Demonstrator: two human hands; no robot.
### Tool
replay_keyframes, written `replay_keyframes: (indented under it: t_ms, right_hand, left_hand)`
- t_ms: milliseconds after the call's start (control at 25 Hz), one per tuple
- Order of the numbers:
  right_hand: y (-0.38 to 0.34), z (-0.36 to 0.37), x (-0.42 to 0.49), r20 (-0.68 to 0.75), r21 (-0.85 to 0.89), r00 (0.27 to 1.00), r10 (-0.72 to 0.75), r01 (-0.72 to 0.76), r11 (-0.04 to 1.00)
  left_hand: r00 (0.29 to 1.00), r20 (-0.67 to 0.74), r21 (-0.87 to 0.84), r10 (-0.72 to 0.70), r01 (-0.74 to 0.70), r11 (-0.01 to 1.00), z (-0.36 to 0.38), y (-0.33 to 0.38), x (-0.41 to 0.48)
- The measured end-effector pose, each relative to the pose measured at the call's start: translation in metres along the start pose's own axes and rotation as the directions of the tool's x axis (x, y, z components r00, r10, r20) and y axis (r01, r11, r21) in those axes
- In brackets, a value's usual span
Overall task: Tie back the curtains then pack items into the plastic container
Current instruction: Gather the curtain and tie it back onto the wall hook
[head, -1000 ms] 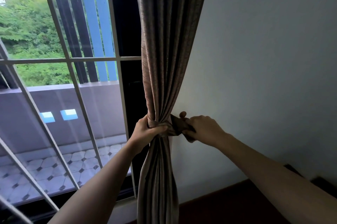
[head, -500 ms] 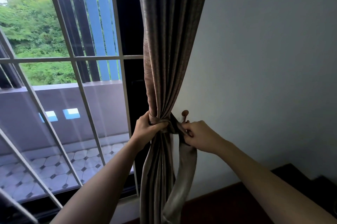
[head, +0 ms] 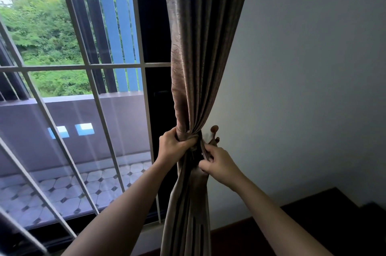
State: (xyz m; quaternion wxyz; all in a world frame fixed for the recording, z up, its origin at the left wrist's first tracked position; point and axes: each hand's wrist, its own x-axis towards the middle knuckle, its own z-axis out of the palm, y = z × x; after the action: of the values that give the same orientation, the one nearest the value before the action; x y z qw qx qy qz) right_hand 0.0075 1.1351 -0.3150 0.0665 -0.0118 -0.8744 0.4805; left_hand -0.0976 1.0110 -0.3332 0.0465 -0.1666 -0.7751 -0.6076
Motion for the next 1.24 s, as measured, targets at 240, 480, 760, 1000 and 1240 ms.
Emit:
replay_keyframes:
  t_ms: [240,480,760,1000,1240]
  right_hand:
    - [-0.005,0.019,0.005,-0.04,0.076,0.999,0.004,-0.001,0.997]
    - [-0.005,0.038,0.0,-0.096,0.156,0.995,0.008,0.007,0.988]
    - [-0.011,0.047,0.003,-0.071,0.262,0.997,0.043,-0.023,0.965]
    - [0.004,0.059,0.016,-0.205,0.273,0.966,0.157,-0.098,0.957]
    - [0.006,0.042,0.025,-0.281,0.289,0.96,-0.013,0.097,0.953]
  left_hand:
    - [0.991,0.123,-0.135,-0.06,0.077,0.988,-0.012,-0.014,0.007]
    - [0.936,0.352,-0.356,-0.002,0.136,0.924,-0.018,-0.02,0.003]
    - [0.905,0.425,-0.461,0.02,0.197,0.866,-0.035,-0.02,-0.004]
    - [0.9,0.435,-0.383,-0.02,0.205,0.901,-0.05,-0.02,-0.003]
    - [0.897,0.438,-0.374,-0.054,0.237,0.896,-0.051,-0.019,-0.005]
